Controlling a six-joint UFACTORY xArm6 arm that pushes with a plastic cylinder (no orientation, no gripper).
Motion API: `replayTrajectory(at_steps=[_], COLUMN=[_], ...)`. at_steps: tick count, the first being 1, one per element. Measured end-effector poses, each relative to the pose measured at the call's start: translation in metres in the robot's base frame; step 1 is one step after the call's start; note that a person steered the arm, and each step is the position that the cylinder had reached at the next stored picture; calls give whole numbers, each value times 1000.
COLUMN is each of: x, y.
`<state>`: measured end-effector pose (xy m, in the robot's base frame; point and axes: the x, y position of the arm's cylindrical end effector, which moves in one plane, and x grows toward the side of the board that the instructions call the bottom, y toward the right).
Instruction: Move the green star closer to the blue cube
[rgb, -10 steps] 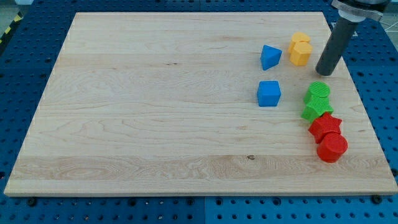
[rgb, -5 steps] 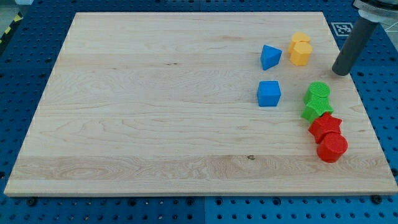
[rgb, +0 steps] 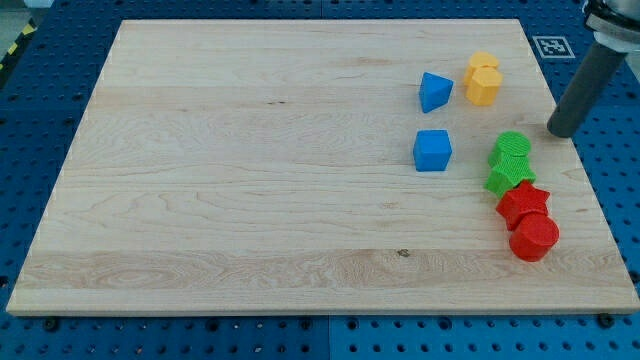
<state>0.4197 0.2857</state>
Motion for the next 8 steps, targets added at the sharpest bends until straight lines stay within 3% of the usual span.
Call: replayTrajectory(at_steps=[2,3,8], x=[63,71,61], y=[-12,-29,-177])
